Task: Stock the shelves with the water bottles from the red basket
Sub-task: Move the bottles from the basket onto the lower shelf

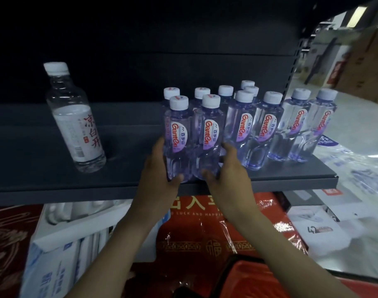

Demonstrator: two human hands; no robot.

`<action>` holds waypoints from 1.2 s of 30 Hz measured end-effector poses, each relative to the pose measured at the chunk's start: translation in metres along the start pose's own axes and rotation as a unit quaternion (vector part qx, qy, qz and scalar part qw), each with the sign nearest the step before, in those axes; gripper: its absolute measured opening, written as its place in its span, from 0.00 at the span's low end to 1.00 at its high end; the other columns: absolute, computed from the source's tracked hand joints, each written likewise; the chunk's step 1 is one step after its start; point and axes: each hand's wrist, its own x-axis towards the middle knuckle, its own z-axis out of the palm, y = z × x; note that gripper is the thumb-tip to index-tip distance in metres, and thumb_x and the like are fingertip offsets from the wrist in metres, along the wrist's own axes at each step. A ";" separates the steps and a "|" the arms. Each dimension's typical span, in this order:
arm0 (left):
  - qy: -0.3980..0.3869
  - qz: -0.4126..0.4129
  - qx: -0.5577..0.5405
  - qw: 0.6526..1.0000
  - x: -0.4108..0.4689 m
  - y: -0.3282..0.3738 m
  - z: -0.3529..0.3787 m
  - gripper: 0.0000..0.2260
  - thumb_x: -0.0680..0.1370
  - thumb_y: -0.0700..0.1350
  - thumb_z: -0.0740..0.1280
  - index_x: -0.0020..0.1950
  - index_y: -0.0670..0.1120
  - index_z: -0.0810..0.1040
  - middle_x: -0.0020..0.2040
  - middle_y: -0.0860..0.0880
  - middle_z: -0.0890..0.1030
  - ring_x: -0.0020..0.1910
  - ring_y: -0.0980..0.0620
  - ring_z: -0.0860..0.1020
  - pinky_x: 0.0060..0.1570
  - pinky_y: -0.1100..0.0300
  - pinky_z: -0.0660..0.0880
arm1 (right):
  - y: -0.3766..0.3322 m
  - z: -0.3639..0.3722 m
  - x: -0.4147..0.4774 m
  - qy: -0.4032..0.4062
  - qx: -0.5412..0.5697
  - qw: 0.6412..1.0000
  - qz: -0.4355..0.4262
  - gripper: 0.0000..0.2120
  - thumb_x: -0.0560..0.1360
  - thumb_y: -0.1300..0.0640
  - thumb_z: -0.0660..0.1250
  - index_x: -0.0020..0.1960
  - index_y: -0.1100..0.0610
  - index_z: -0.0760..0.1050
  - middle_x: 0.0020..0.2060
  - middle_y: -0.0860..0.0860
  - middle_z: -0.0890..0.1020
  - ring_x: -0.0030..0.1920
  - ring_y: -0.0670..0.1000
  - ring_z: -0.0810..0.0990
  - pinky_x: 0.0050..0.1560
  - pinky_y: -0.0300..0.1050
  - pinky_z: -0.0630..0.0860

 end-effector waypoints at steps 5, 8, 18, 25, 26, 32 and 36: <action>0.007 -0.004 0.046 0.999 0.000 -0.004 0.000 0.34 0.76 0.38 0.70 0.75 0.59 0.58 0.52 0.63 0.76 0.55 0.62 0.77 0.42 0.83 0.69 | 0.007 0.006 0.004 0.005 -0.050 0.999 -0.017 0.29 0.78 0.56 0.68 0.73 0.55 0.58 0.55 0.56 0.81 0.51 0.56 0.81 0.50 0.54 0.79; 0.021 -0.009 0.057 0.998 0.006 -0.006 0.004 0.34 0.76 0.38 0.69 0.75 0.59 0.57 0.59 0.56 0.80 0.59 0.58 0.78 0.45 0.77 0.69 | 0.008 0.009 0.011 -0.004 -0.063 0.998 -0.013 0.29 0.79 0.57 0.67 0.75 0.57 0.57 0.55 0.58 0.81 0.52 0.58 0.81 0.48 0.49 0.77; 0.053 -0.020 0.088 0.994 0.032 -0.022 0.019 0.38 0.75 0.39 0.70 0.76 0.61 0.54 0.64 0.51 0.78 0.61 0.52 0.78 0.60 0.49 0.77 | 0.005 0.022 0.032 -0.001 -0.094 0.995 0.013 0.29 0.80 0.57 0.65 0.76 0.58 0.55 0.54 0.61 0.81 0.50 0.62 0.82 0.49 0.58 0.79; 0.038 -0.027 0.136 0.990 0.026 -0.016 0.019 0.39 0.78 0.41 0.66 0.79 0.57 0.43 0.65 0.46 0.76 0.58 0.49 0.78 0.51 0.56 0.76 | 0.001 0.009 0.033 -0.041 -0.059 0.997 0.007 0.31 0.78 0.61 0.64 0.77 0.58 0.55 0.52 0.62 0.81 0.50 0.63 0.81 0.48 0.55 0.78; 0.034 -0.029 0.156 0.987 0.021 -0.012 0.020 0.39 0.79 0.42 0.65 0.79 0.56 0.41 0.65 0.44 0.75 0.56 0.49 0.78 0.47 0.58 0.74 | 0.000 0.005 0.030 -0.044 -0.052 0.998 0.000 0.30 0.78 0.62 0.64 0.77 0.58 0.57 0.51 0.61 0.82 0.50 0.62 0.81 0.48 0.56 0.79; -0.005 0.030 0.276 0.961 -0.026 0.023 0.039 0.35 0.80 0.45 0.61 0.79 0.51 0.41 0.73 0.40 0.62 0.66 0.41 0.69 0.54 0.47 0.74 | 0.013 -0.023 -0.010 -0.075 -0.143 0.985 -0.062 0.26 0.78 0.61 0.60 0.75 0.57 0.62 0.60 0.60 0.76 0.58 0.64 0.77 0.52 0.55 0.75; -0.085 0.103 0.388 0.912 -0.075 0.036 0.074 0.35 0.79 0.45 0.62 0.80 0.45 0.45 0.69 0.41 0.66 0.65 0.40 0.69 0.55 0.45 0.73 | 0.042 -0.055 -0.056 -0.115 -0.264 0.956 -0.052 0.24 0.77 0.56 0.62 0.73 0.54 0.64 0.64 0.57 0.73 0.62 0.63 0.76 0.54 0.53 0.75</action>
